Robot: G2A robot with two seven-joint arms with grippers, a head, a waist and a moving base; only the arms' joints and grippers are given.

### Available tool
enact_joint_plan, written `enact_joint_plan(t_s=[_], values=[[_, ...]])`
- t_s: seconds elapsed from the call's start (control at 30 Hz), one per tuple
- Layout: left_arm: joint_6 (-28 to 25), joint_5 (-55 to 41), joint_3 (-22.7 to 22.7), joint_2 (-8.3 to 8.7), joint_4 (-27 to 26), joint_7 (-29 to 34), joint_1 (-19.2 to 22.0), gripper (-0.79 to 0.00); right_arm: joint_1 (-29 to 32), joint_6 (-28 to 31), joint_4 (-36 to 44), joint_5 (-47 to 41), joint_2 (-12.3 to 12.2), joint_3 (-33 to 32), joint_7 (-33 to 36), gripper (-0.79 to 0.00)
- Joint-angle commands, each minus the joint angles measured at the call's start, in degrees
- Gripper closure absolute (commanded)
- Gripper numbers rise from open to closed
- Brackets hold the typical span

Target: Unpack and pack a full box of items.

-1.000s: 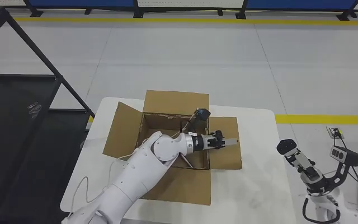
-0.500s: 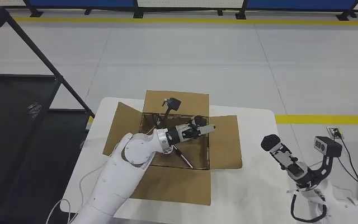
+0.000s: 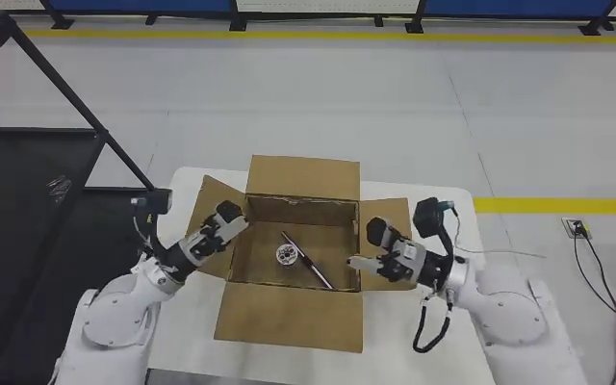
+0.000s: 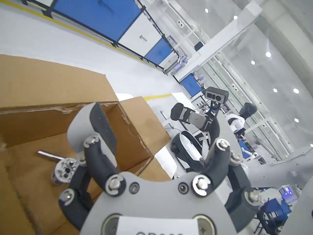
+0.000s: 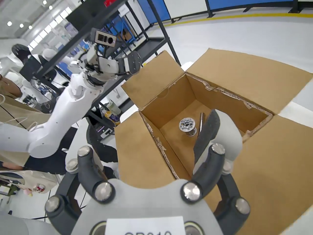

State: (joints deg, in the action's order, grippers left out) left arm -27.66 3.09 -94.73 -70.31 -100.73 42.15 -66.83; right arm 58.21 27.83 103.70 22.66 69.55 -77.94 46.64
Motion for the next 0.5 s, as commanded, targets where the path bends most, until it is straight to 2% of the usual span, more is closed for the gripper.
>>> enact_joint_plan(t_s=[0.0,0.23,0.4,0.47], values=[[-0.52,-1.02,-3.39,0.37,-1.39,-0.35,-3.28,-0.785,-3.18,-1.86,-1.07,2.53,0.44,4.46,-0.21,-0.785],[-3.43,-4.74,-11.89,1.24,-2.97,-2.10,-12.03,-0.785,-13.40,-8.52,-7.37,11.94,2.63,18.40,-0.45,-0.785],[-5.94,-9.22,-14.74,1.64,-2.08,-1.63,-15.82,-0.785,-19.10,-12.97,-13.83,16.23,4.63,26.34,-1.21,-0.785],[-6.64,-10.41,-14.90,1.74,-1.95,-0.81,-16.25,-0.785,-19.42,-13.23,-14.18,16.23,4.75,26.65,-1.29,-0.785]])
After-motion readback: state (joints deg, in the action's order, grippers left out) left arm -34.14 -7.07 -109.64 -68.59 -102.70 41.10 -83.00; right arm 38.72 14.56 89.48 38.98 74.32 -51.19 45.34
